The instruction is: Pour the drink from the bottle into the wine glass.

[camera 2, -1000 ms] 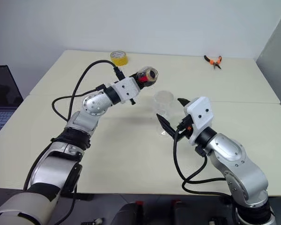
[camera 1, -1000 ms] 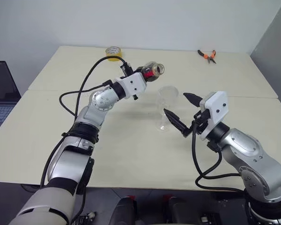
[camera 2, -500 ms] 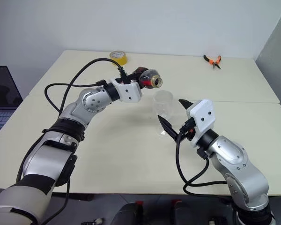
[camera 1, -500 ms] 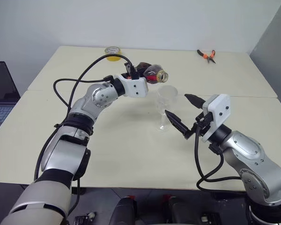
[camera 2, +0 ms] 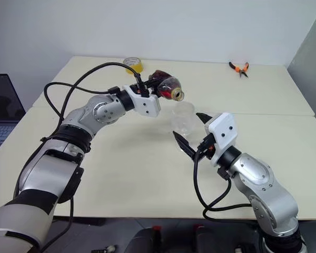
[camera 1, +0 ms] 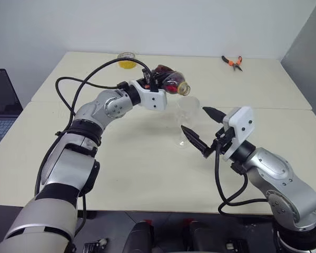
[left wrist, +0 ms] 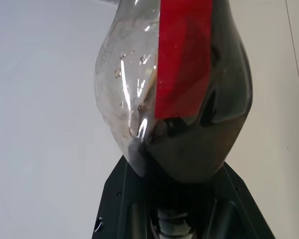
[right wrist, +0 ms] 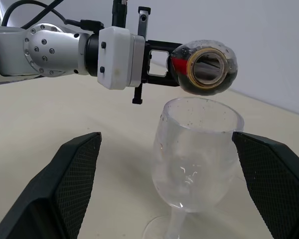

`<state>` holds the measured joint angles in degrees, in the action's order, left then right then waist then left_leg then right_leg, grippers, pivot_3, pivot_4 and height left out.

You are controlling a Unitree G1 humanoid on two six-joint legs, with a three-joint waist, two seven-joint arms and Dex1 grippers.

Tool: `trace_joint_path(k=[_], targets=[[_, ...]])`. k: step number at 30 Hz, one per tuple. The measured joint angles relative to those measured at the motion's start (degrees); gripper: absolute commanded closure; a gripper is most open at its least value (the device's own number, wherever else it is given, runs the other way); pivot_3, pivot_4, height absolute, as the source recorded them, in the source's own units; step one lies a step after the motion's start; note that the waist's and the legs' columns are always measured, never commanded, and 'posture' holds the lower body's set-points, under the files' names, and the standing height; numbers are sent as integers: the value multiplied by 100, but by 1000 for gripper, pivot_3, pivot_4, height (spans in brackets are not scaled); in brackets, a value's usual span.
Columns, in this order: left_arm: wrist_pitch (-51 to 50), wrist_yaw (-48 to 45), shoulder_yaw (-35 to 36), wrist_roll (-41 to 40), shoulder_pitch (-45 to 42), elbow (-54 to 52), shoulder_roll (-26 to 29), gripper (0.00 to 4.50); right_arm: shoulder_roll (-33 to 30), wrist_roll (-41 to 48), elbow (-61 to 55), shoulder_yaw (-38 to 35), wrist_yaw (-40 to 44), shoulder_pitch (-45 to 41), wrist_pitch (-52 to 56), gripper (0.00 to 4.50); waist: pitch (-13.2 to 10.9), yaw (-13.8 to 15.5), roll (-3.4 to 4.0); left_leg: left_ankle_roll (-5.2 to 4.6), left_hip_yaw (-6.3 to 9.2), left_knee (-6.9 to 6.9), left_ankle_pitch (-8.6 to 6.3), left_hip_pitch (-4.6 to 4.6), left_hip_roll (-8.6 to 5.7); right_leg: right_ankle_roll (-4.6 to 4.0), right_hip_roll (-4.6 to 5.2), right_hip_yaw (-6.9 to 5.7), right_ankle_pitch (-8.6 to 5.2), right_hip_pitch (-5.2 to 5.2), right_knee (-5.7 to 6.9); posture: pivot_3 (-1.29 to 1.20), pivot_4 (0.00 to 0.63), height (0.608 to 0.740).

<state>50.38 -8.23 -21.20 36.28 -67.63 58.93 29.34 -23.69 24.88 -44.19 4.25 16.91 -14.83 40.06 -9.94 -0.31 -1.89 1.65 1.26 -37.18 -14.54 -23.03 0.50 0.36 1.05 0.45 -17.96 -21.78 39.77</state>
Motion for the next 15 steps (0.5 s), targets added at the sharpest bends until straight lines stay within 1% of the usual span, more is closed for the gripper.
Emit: trace_joint_path(k=[8,15], targets=[[139,506,-148,391,-203,17,92,3870,15,-96,0,13,2,0,1,0,0,1,-1,1,-1,0,1,0,0,0,0,1,0,-1,2,0,150,740],[213,755,-331,649,-275,18,137,3870,33,-115,0,30,-6,3,11,0,0,0,-1,4,-4,-1,2,0,0,0,0,3,0,-5,7,0,150,740]])
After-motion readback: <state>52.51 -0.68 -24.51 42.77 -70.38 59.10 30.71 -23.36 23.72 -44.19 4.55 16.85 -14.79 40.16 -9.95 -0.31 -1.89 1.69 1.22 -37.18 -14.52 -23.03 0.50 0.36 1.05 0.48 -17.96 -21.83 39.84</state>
